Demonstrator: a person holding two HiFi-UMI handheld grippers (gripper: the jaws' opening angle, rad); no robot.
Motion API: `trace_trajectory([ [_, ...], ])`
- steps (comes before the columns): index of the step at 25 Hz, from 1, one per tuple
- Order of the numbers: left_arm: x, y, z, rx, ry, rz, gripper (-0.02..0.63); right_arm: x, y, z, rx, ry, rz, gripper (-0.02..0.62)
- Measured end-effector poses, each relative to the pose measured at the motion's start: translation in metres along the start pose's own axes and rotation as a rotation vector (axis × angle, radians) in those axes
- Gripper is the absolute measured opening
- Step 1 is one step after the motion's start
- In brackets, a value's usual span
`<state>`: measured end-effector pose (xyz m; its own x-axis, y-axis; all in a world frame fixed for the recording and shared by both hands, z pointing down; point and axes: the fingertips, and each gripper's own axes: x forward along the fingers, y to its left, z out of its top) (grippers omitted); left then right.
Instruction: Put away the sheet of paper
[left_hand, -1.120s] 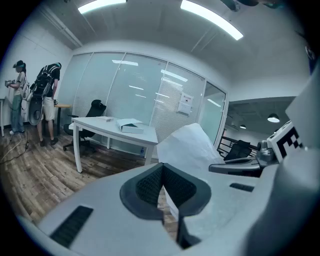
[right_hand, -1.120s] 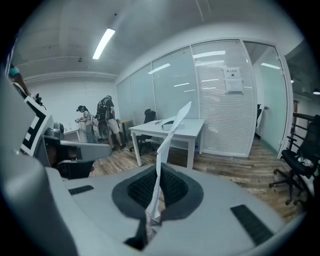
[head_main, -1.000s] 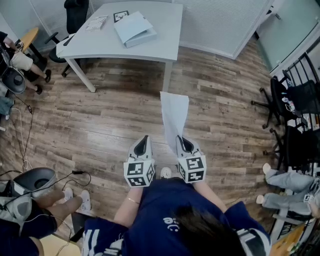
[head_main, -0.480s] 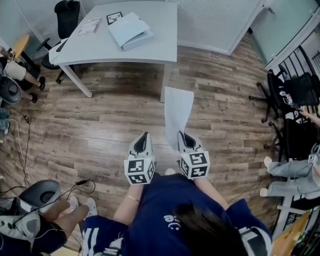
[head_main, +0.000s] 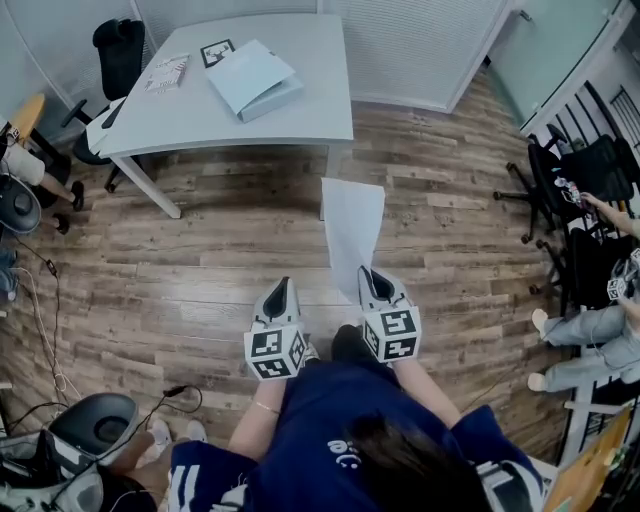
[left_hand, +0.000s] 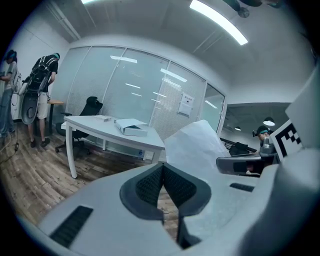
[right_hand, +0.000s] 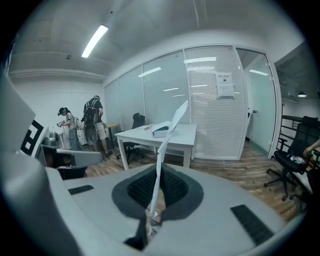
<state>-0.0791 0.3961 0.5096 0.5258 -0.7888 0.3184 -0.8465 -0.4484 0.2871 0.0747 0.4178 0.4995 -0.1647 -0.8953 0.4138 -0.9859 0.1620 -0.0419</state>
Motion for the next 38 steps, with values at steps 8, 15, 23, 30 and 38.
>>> trace_trajectory([
  [8,0.029,0.032,-0.001,0.01,0.03,0.088,0.003,0.052,-0.013,0.007,0.019,0.012,0.053,0.008],
  [15,0.086,0.039,0.024,0.016,0.043,0.16,0.003,0.115,-0.037,0.029,0.012,0.051,0.148,0.008],
  [23,0.165,0.014,0.049,0.048,0.04,0.192,0.003,0.167,-0.082,0.064,-0.015,0.03,0.238,0.008],
  [30,0.224,-0.008,0.069,0.054,0.011,0.225,0.003,0.194,-0.128,0.086,-0.065,0.011,0.276,0.008],
  [38,0.271,-0.017,0.088,0.083,0.009,0.235,0.003,0.221,-0.165,0.109,-0.077,-0.007,0.277,0.008],
])
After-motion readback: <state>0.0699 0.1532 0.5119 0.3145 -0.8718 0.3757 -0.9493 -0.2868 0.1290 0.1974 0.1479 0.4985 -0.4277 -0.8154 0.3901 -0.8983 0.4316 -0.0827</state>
